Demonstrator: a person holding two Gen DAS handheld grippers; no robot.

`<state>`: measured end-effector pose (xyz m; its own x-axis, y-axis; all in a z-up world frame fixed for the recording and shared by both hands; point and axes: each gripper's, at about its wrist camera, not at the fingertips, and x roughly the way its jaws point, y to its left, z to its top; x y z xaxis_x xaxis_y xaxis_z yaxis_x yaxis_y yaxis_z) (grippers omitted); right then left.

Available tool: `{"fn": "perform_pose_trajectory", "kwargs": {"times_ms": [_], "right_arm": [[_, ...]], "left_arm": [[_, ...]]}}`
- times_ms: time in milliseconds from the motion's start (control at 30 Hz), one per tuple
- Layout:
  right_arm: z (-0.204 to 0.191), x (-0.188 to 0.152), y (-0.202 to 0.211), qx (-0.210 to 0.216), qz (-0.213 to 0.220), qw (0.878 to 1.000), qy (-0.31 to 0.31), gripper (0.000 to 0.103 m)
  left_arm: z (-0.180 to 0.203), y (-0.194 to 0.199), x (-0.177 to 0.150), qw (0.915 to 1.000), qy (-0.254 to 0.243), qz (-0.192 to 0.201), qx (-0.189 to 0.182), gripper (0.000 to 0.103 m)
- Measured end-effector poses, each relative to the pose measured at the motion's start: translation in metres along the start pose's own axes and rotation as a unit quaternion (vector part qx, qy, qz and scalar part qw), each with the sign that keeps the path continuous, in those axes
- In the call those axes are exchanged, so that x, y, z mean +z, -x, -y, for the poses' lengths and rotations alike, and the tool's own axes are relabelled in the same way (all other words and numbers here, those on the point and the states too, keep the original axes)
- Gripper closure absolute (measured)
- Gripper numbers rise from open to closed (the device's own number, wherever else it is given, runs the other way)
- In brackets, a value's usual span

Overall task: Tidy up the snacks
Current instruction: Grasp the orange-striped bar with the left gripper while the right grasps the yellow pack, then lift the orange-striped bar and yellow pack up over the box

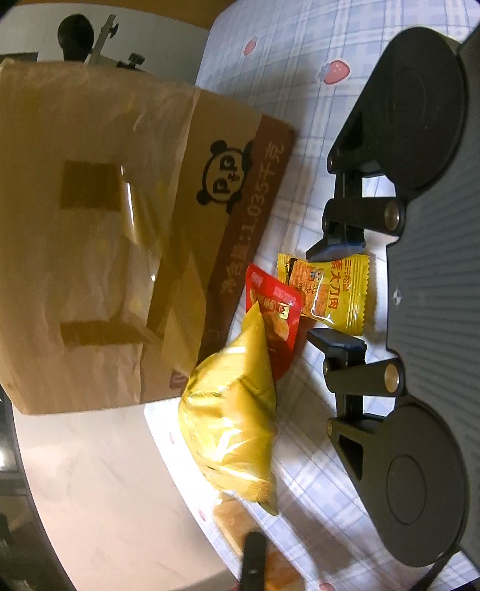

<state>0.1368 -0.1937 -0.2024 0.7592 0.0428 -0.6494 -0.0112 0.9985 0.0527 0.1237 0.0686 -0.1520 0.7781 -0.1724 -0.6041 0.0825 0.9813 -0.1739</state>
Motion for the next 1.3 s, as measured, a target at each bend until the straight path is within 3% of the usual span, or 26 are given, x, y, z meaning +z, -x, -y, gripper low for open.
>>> {"fn": "perform_pose_trajectory", "kwargs": {"times_ms": [633,933,1133,1300], "right_arm": [[0.006,-0.002,0.019,-0.007,0.028,0.999,-0.022,0.061],[0.022,0.002,0.045,-0.036,0.048,0.996,-0.06,0.061],[0.029,0.014,0.077,-0.048,0.093,0.992,-0.069,0.062],[0.027,0.043,0.103,-0.039,0.151,0.986,-0.057,0.062]], "left_arm": [[0.0,0.012,0.015,0.9998,0.0,0.019,-0.007,0.061],[0.015,0.01,0.034,0.999,-0.019,0.024,-0.032,0.061],[0.032,0.019,0.062,0.9956,-0.041,0.057,-0.061,0.061],[0.045,0.031,0.095,0.99,-0.057,0.098,-0.084,0.061]]}}
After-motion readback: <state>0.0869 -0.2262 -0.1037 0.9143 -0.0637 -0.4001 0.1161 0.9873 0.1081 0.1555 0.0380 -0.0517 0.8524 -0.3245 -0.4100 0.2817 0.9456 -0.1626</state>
